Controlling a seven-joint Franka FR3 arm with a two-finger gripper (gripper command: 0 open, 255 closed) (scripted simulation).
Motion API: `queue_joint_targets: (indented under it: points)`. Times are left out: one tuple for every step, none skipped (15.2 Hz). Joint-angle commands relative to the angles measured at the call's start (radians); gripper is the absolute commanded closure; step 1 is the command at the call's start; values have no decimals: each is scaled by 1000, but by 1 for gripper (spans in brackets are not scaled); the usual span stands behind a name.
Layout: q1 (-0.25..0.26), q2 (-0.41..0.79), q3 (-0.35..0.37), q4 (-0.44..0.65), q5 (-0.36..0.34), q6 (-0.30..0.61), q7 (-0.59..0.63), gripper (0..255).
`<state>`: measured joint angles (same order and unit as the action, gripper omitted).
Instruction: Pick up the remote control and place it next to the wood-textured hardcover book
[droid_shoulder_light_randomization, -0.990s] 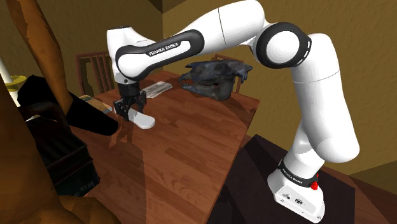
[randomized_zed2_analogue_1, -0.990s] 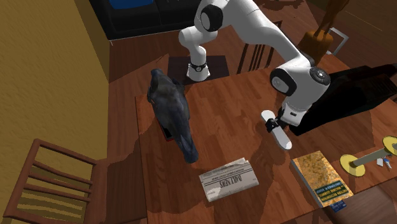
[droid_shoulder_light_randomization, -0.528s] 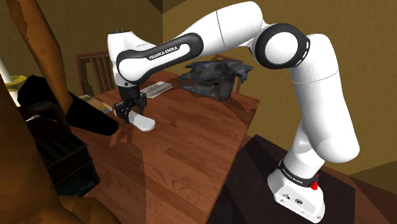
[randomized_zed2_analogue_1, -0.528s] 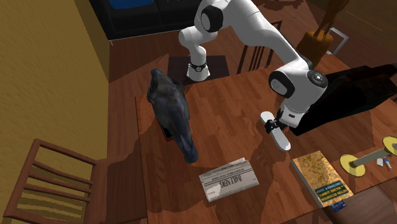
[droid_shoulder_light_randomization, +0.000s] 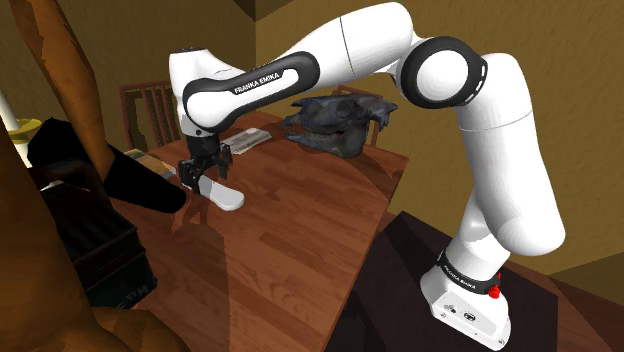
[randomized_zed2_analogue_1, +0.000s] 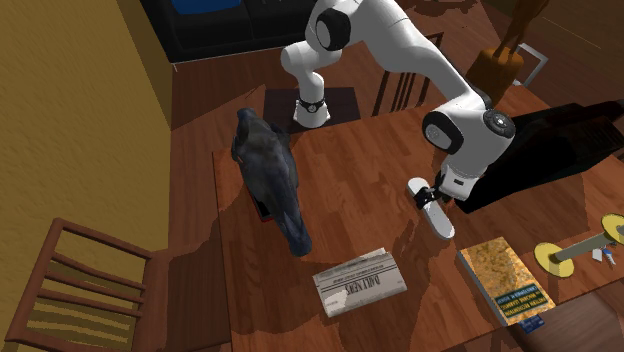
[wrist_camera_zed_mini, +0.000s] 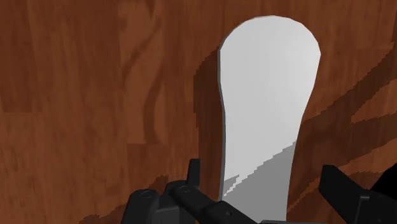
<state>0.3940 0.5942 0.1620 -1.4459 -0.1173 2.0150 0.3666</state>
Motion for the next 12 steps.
queue_joint_targets:
  points:
    - [0, -11, 1, 17, 2, -28, -2, 0]
    - [1, -21, 3, 35, 4, -56, -3, 0]
    - [1, -29, 4, 56, 6, -85, -4, 0]
    - [2, -35, 5, 74, 8, -108, -6, 0]
    - [2, -35, 5, 74, 8, -108, -6, 0]
    - [2, -35, 5, 73, 8, -108, -6, 0]
    - [2, -35, 5, 74, 8, -108, -6, 0]
    - [2, -35, 5, 74, 8, -108, -6, 0]
    - [2, -35, 5, 74, 8, -108, -6, 0]
    - [2, -35, 5, 74, 8, -108, -6, 0]
    - [2, -35, 5, 74, 8, -108, -6, 0]
    - [2, -35, 5, 74, 8, -108, -6, 0]
